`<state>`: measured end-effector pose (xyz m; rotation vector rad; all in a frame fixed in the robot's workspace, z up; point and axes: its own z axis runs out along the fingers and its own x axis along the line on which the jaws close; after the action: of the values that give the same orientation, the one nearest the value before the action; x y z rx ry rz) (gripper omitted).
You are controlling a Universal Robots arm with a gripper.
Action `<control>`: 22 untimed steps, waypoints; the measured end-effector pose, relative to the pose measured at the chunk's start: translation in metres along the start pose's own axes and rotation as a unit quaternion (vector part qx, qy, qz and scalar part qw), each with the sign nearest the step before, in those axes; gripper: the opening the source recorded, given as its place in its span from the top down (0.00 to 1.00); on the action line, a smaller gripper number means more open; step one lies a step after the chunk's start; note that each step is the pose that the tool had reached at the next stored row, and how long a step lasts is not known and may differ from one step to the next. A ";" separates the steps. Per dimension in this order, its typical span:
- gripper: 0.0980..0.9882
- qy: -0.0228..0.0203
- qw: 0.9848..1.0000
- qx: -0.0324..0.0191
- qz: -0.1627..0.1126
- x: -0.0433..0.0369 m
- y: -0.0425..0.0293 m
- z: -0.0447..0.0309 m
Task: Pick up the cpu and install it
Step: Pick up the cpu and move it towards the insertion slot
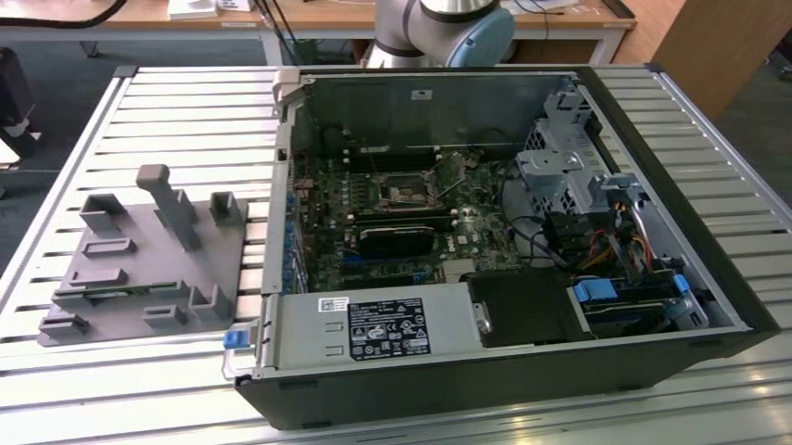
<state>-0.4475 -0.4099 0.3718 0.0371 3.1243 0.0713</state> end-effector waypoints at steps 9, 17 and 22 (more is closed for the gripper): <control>0.52 0.000 1.000 0.000 0.000 -0.0005 0.0033 -0.0303; 0.52 0.000 1.000 0.000 0.000 -0.0009 0.0060 -0.0556; 0.52 0.000 1.000 0.000 0.000 -0.0081 0.0062 -0.0555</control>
<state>-0.4402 -0.4064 0.4276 0.0378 3.1244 0.0714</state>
